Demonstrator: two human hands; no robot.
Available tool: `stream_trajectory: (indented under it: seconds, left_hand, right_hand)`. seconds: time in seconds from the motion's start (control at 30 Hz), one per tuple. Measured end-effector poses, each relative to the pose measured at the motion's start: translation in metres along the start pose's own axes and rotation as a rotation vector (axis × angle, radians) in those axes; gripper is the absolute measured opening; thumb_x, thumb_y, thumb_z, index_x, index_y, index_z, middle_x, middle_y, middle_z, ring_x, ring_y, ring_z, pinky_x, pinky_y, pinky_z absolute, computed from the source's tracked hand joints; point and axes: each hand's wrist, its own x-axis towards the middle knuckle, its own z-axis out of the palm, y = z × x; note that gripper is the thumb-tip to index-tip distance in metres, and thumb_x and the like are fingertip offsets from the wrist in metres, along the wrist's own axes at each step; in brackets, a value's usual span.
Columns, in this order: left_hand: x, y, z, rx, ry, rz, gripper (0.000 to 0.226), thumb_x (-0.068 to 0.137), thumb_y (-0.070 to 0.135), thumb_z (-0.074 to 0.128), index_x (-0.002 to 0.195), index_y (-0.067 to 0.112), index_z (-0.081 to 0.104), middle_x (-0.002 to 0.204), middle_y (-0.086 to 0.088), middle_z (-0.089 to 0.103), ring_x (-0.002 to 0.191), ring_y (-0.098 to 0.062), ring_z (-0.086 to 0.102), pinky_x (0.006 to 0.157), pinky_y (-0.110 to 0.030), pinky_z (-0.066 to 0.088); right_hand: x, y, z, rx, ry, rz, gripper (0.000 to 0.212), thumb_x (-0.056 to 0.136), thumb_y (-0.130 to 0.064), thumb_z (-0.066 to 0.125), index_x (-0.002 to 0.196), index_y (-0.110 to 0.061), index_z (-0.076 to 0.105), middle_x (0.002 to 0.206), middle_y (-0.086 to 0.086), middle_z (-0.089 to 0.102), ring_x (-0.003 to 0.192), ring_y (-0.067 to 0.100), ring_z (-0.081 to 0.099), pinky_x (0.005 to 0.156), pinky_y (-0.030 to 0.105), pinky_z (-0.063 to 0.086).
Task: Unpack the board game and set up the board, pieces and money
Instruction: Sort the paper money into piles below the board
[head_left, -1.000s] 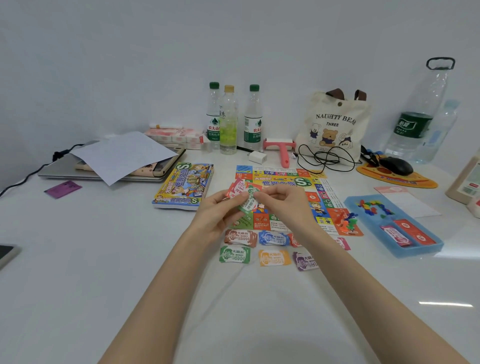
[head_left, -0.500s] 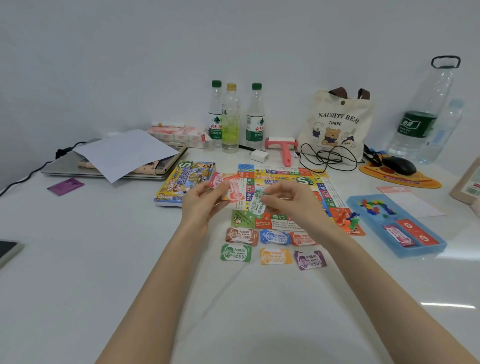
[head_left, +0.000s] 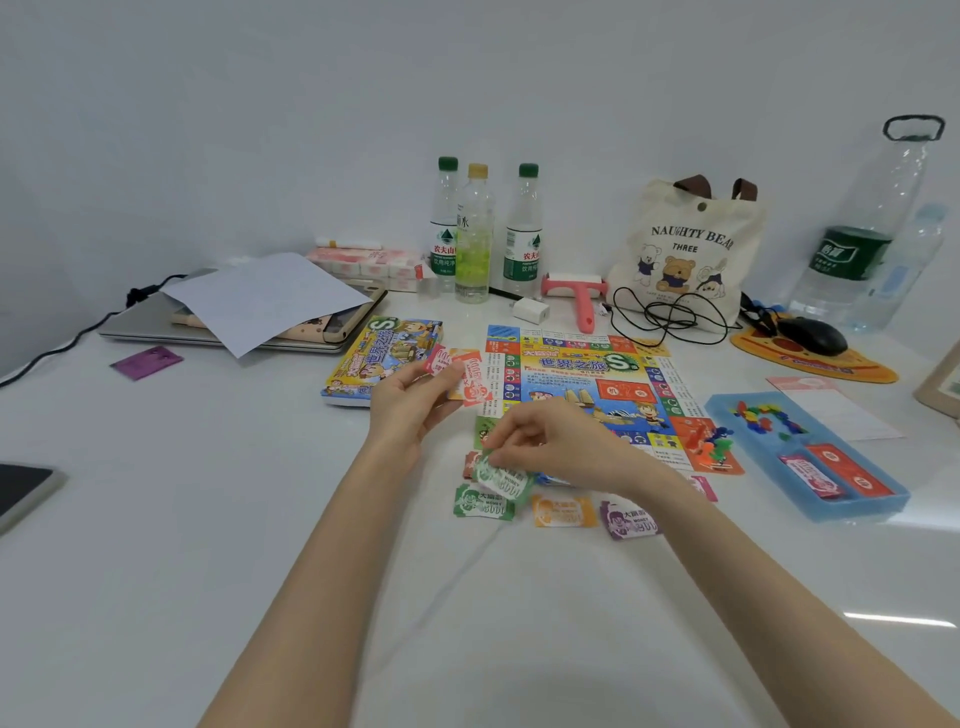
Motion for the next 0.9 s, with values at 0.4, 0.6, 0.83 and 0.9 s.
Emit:
stream_trajectory:
  seconds: [0.4,0.6,0.83,0.9]
  left_hand:
    - [-0.002,0.003,-0.001,-0.062,0.011,0.008,0.009,0.085,0.006,0.069,0.093,0.006,0.066,0.067,0.005,0.071,0.061,-0.004,0.067,0.057,-0.015,0.053]
    - [0.0,0.002,-0.001,-0.078,0.056,0.007,0.01,0.083,0.006,0.071,0.092,0.007,0.067,0.068,0.004,0.072,0.063,-0.005,0.068,0.06,-0.017,0.055]
    - [-0.001,0.003,0.0,-0.072,0.063,0.008,0.012,0.083,0.006,0.071,0.095,0.006,0.065,0.064,0.005,0.07,0.058,-0.003,0.066,0.055,-0.015,0.053]
    - [-0.001,0.002,0.001,-0.065,0.066,0.006,0.014,0.083,0.006,0.071,0.096,0.005,0.065,0.064,0.006,0.07,0.058,-0.003,0.066,0.054,-0.015,0.053]
  right_hand:
    - [0.01,0.003,0.028,-0.198,-0.013,-0.012,0.006,0.079,-0.016,0.075,0.085,-0.016,0.076,0.079,-0.003,0.073,0.074,0.004,0.066,0.072,0.017,0.051]
    - [0.006,0.008,0.035,-0.262,0.139,-0.073,0.007,0.075,-0.023,0.078,0.082,-0.023,0.076,0.073,-0.007,0.067,0.073,0.007,0.062,0.074,0.035,0.052]
    - [-0.016,0.012,0.033,-0.58,0.181,-0.228,0.032,0.09,-0.013,0.056,0.108,-0.033,0.073,0.075,-0.008,0.043,0.085,0.015,0.044,0.072,0.033,0.037]
    - [-0.022,0.011,0.034,-0.652,0.146,-0.211,0.038,0.091,-0.011,0.051,0.115,-0.034,0.07,0.08,-0.002,0.048,0.089,0.022,0.047,0.072,0.035,0.036]
